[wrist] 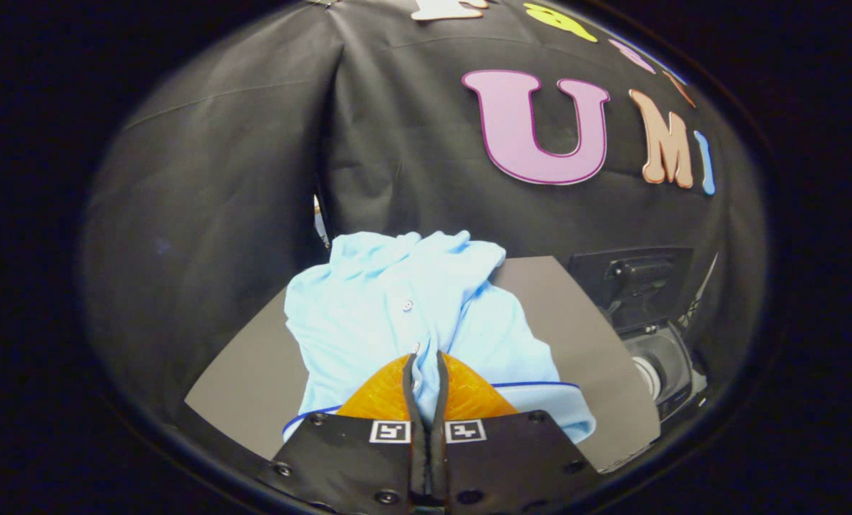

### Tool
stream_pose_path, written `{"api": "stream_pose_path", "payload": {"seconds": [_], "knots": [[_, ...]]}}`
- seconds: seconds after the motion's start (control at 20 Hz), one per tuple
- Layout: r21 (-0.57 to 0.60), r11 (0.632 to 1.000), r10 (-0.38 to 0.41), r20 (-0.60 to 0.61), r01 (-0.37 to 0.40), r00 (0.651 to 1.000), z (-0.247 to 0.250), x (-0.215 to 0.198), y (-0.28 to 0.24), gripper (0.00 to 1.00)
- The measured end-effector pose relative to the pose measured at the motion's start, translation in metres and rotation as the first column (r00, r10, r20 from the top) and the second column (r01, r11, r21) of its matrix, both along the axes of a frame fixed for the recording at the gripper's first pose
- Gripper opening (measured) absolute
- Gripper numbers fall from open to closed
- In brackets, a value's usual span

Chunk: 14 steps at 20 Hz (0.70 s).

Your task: Put the clothes into the washing machine and then close the washing machine lid.

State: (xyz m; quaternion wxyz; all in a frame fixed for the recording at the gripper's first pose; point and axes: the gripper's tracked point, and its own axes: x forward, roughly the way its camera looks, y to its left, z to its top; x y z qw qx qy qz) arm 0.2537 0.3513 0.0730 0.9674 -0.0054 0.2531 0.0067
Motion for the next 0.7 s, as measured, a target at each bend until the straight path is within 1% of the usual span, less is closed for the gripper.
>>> {"api": "stream_pose_path", "payload": {"seconds": [0.1, 0.2, 0.4, 0.7], "knots": [[-0.025, 1.0, -0.018, 0.064, 0.02, 0.998, 0.02, -0.006, -0.004, 0.04], [-0.071, 0.996, -0.041, 0.089, 0.047, 0.995, 0.029, -0.011, -0.018, 0.03], [-0.135, 0.987, -0.075, 0.048, 0.081, 0.996, 0.015, -0.017, -0.056, 0.03], [-0.197, 0.974, -0.106, 0.036, 0.111, 0.994, 0.003, -0.012, -0.112, 0.03]]}}
